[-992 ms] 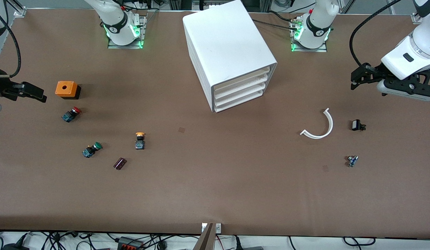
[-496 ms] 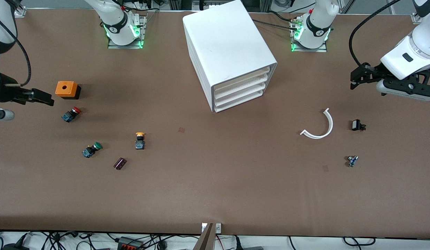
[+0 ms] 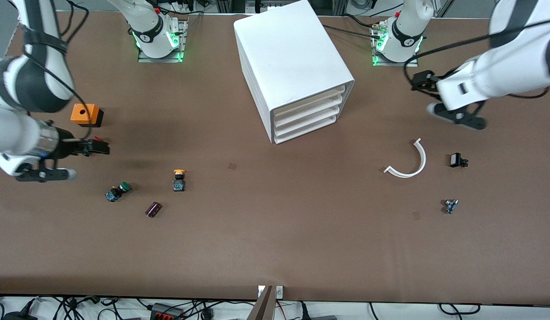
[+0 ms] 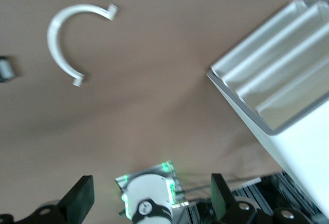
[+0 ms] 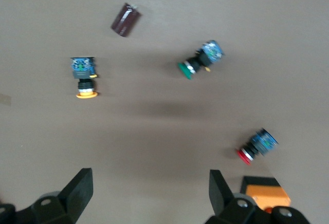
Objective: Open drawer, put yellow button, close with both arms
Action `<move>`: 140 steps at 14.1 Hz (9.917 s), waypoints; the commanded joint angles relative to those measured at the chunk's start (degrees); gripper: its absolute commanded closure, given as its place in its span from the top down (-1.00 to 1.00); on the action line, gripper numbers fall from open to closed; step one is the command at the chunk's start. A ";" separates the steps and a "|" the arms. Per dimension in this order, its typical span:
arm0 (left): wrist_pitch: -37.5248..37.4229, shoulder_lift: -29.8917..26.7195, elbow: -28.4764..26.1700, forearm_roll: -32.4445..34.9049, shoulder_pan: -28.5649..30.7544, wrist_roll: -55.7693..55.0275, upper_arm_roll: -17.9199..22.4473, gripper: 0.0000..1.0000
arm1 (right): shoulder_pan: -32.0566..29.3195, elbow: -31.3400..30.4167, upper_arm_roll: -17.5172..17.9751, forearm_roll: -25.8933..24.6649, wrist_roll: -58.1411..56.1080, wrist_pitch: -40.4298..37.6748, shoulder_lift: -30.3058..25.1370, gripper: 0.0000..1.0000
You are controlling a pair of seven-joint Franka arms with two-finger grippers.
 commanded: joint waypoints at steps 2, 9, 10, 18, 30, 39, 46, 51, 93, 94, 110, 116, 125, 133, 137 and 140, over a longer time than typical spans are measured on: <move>-1.82 5.88 1.03 -12.78 -0.10 0.26 0.20 1.00 | 2.87 0.74 -0.08 0.76 -0.10 4.62 5.26 1.00; 13.18 9.76 -11.08 -34.97 0.69 18.24 0.20 1.00 | 9.37 1.18 -0.08 0.58 4.99 15.78 14.58 1.00; 15.38 9.76 -13.20 -37.17 0.70 22.55 0.28 1.00 | 9.81 1.18 -0.08 0.58 5.69 17.01 15.89 1.00; 18.22 10.20 -26.74 -54.57 0.17 42.60 0.20 0.80 | 11.49 2.32 -0.08 0.67 8.78 22.47 21.97 1.00; 18.22 12.57 -30.45 -60.30 0.26 48.78 -3.23 -0.66 | 12.01 1.70 0.01 1.73 9.48 23.71 24.26 0.66; 17.78 21.44 -14.47 -54.52 3.24 47.90 -2.53 -0.83 | 11.84 3.89 0.01 1.73 8.25 23.53 23.56 -0.82; 17.69 25.32 -6.36 -48.79 5.18 46.51 -2.35 -0.64 | 12.36 22.69 0.10 1.73 8.16 7.19 22.68 -1.00; 17.34 24.09 -2.68 -44.68 6.40 42.21 -1.83 1.00 | 14.12 29.30 2.54 1.73 8.42 2.26 20.22 -1.00; -2.00 19.60 33.63 10.89 3.60 -2.11 -2.62 1.00 | 45.33 34.49 8.10 -1.18 37.96 10.61 26.02 -0.28; -2.00 19.60 33.63 10.89 3.60 -2.11 -2.53 1.00 | 45.15 34.66 7.57 -1.18 37.87 10.69 26.02 0.99; 10.89 15.22 19.95 2.45 3.78 -19.95 -3.06 1.00 | 15.12 41.87 7.04 -1.09 25.76 -9.33 18.81 1.00; 22.94 13.63 8.68 2.80 2.02 -30.02 -9.19 1.00 | 2.62 41.87 7.13 -0.91 19.35 -16.10 18.28 1.00; 35.44 14.33 -0.03 7.64 -5.36 -48.84 -12.37 1.00 | -5.64 22.03 5.46 -1.44 16.86 -11.81 3.01 1.00; 46.17 13.89 -8.11 7.72 -7.65 -51.93 -12.63 1.00 | -6.18 20.16 -2.88 -1.35 2.02 -12.24 -2.46 1.00; 45.73 13.37 -9.61 7.72 -7.65 -55.11 -14.92 1.00 | -6.27 14.46 -2.89 -1.44 1.75 -11.98 -7.11 1.00; 45.21 10.82 -12.07 7.64 -7.56 -55.37 -15.36 1.00 | -6.27 13.49 -2.89 -1.96 -1.05 -12.33 -7.91 1.00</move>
